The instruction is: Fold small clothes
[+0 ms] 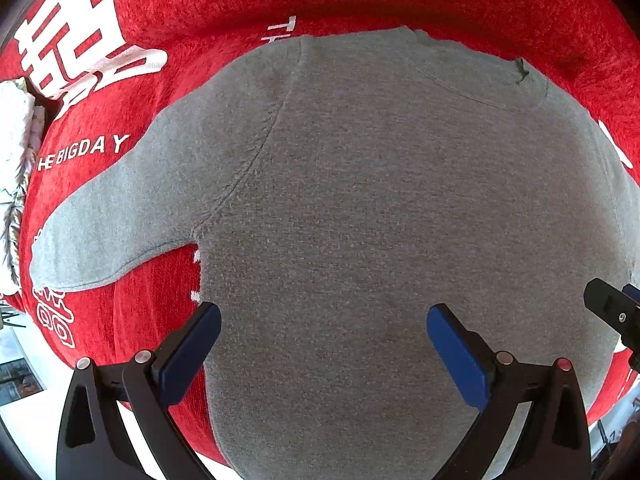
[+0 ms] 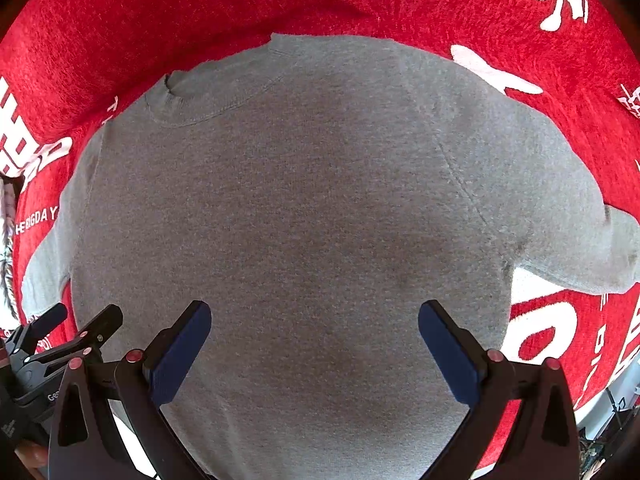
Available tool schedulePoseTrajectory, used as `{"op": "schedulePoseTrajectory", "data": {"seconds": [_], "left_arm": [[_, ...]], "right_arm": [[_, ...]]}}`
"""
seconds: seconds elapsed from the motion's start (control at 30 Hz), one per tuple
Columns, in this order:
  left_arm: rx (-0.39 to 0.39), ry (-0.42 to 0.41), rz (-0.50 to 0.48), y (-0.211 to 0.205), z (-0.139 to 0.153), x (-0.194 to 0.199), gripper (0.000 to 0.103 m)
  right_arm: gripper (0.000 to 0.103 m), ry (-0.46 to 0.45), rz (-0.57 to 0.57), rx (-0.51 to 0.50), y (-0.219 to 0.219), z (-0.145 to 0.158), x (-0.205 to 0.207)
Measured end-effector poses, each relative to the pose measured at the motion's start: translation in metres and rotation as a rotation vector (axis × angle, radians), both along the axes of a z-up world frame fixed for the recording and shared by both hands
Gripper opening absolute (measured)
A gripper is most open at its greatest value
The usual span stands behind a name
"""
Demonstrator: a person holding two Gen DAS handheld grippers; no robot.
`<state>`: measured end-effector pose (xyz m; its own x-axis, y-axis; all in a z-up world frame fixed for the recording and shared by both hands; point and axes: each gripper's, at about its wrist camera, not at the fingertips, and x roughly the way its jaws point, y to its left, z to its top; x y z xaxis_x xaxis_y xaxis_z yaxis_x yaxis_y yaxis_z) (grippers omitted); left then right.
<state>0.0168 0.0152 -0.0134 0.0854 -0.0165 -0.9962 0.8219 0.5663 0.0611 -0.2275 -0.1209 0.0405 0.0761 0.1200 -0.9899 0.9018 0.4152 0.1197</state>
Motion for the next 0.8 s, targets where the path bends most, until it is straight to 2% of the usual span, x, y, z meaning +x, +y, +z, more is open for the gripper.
{"op": "schedulePoseTrajectory", "data": {"seconds": [0.53, 0.8], "left_arm": [[-0.033, -0.071, 0.006, 0.001, 0.0, 0.004, 0.103], [-0.013, -0.05, 0.017, 0.003, -0.003, 0.009, 0.103]], "right_arm": [[0.103, 0.008, 0.01, -0.003, 0.002, -0.001, 0.014], [0.103, 0.007, 0.021, -0.023, 0.003, -0.004, 0.027]]}}
